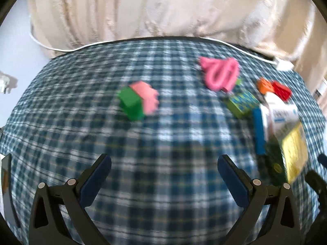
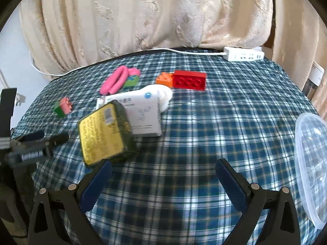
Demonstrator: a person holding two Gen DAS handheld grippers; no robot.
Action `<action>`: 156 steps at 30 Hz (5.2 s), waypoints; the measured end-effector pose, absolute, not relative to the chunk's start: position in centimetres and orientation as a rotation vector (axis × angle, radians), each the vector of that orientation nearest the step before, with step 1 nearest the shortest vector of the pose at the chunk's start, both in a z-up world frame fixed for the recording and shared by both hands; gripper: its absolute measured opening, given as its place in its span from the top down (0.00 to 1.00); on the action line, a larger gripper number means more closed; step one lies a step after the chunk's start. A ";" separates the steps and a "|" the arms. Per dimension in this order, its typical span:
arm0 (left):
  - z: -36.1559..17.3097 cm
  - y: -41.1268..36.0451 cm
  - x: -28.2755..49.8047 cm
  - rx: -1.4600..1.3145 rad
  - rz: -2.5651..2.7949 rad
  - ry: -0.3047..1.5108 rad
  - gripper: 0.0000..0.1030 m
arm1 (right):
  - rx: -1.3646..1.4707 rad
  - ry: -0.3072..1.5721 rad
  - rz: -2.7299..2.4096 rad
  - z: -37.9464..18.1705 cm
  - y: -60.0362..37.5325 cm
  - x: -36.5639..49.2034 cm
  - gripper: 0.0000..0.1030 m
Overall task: Organize objects
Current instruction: 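Move left tool to green-pink block while right tool approaches yellow tin, then close left tool on green-pink block while right tool closes on yellow tin, then carry the block with left tool while right tool carries tin over clear bowl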
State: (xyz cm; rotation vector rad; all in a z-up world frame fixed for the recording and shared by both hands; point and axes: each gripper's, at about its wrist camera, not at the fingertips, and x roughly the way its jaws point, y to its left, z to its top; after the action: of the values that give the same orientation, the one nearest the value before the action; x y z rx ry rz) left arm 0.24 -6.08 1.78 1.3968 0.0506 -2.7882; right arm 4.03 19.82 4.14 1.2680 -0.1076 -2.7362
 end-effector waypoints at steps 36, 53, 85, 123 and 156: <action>0.5 -9.6 -7.3 1.396 -2.724 0.117 0.47 | 1.209 -0.024 -2.655 3.9 15.6 1.8 0.01; 1.7 -8.5 -5.2 1.342 -2.780 0.072 0.50 | 1.196 0.136 -2.701 3.6 13.9 1.7 0.00; 1.7 -5.8 -4.5 1.365 -2.826 0.012 0.50 | 1.218 -0.022 -2.740 3.2 17.2 3.7 0.28; 7.2 15.8 1.7 1.417 -3.196 -0.281 0.50 | 1.090 -0.449 -3.097 6.2 37.8 11.5 0.28; 7.0 36.6 1.9 1.667 -3.393 -0.556 0.50 | 1.106 -0.658 -3.242 4.7 50.5 14.5 0.28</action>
State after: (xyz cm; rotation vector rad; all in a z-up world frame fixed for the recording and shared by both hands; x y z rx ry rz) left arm 1.88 36.62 7.00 1.6668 -0.5560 -3.3934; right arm 14.50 50.52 4.74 1.1058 -0.6582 -3.2416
